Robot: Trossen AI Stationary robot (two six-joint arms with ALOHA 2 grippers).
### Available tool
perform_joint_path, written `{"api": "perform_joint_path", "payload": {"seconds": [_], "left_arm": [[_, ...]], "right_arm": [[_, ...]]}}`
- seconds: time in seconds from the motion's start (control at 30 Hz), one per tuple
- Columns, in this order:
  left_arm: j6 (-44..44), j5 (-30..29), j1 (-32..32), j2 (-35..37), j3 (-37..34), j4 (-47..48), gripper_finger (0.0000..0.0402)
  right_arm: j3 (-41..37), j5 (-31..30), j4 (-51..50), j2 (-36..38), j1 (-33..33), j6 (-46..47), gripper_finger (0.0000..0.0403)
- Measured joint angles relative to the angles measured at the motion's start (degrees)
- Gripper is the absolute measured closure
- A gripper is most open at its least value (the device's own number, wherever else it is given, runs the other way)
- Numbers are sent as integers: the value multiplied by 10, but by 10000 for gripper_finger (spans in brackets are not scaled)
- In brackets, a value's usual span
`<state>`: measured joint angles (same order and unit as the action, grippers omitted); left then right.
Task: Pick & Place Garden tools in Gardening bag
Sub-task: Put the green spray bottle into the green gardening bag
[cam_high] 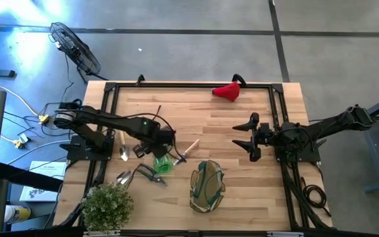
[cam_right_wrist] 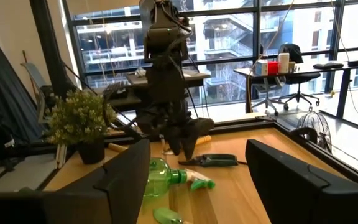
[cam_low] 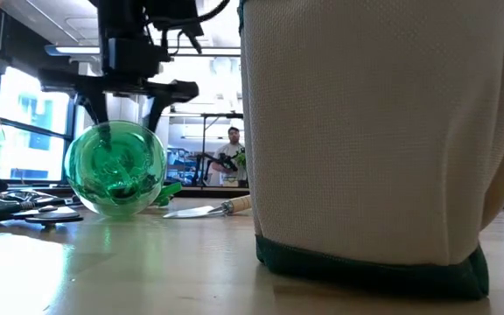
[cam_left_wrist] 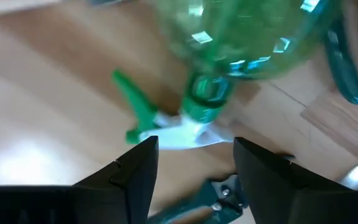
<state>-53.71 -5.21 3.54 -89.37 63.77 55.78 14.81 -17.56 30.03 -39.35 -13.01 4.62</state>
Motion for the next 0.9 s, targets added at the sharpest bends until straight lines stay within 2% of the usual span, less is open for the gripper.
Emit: {"api": "perform_joint_path", "payload": {"seconds": [0.13, 0.33, 0.9], "left_arm": [[-49, 48, -1, -7, 0, -10, 199], [-49, 100, -1, -15, -1, -27, 199], [-50, 123, -1, -94, -1, -83, 199]], "right_arm": [[0, 1, -4, 0, 0, 1, 147], [0, 1, -22, 0, 0, 2, 147], [0, 0, -40, -4, 0, 33, 147]]}}
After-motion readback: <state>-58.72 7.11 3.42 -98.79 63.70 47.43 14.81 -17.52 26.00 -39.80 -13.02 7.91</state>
